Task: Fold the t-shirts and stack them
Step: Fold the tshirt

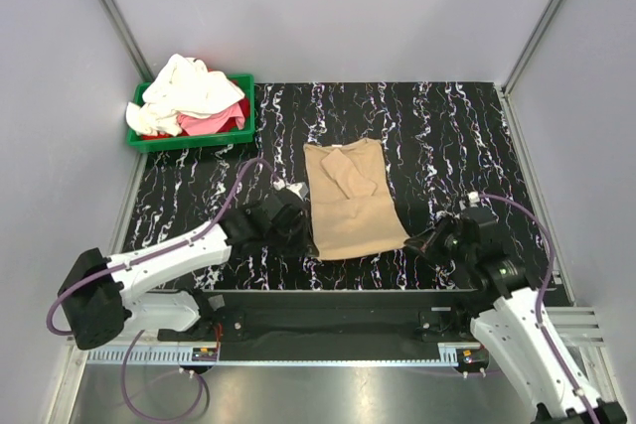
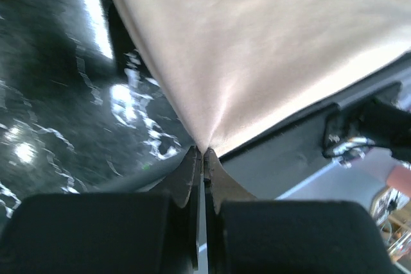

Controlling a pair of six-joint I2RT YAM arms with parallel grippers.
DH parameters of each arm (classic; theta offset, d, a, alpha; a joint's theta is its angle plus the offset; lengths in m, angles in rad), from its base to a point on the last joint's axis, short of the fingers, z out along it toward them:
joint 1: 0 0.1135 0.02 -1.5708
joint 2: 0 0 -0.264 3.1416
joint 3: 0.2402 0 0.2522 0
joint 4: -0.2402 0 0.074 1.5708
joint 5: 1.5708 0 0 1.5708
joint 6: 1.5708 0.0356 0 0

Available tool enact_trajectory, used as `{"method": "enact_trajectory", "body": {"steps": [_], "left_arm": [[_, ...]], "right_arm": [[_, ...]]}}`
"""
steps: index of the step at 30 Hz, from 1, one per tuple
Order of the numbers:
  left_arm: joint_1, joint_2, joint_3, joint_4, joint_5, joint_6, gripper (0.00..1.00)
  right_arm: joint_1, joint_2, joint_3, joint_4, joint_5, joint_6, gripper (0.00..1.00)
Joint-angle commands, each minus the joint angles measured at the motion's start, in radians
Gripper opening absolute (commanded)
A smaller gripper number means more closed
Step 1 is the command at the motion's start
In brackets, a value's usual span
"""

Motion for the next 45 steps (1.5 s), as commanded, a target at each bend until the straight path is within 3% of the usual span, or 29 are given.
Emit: {"method": "enact_trajectory", "body": {"steps": [1, 7, 11, 16, 21, 26, 38, 45], "left_arm": [[-0.040, -0.025, 0.070, -0.074, -0.093, -0.026, 0.00], [-0.020, 0.031, 0.226, -0.140, -0.165, 0.038, 0.00], [0.058, 0.125, 0.353, -0.159, -0.128, 0.122, 0.00], [0.169, 0.280, 0.519, -0.162, -0.101, 0.184, 0.00], [0.280, 0.442, 0.665, -0.163, 0.024, 0.232, 0.00], [0.348, 0.539, 0.771, -0.163, 0.021, 0.256, 0.00], [0.479, 0.781, 0.995, -0.133, 0.082, 0.314, 0.00], [0.552, 1.019, 1.211, -0.117, 0.143, 0.328, 0.00]], "right_arm": [[0.005, -0.092, 0.063, -0.109, 0.012, 0.026, 0.00], [0.005, -0.001, 0.200, -0.097, 0.082, -0.009, 0.00], [0.004, 0.264, 0.391, -0.075, 0.122, -0.118, 0.00], [-0.006, 0.518, 0.585, 0.023, 0.061, -0.210, 0.00], [-0.039, 0.800, 0.761, 0.058, -0.022, -0.276, 0.01], [-0.069, 1.039, 0.959, 0.066, -0.111, -0.319, 0.02], [-0.107, 1.444, 1.295, 0.064, -0.241, -0.374, 0.06], [-0.127, 1.653, 1.487, 0.063, -0.266, -0.365, 0.07]]}}
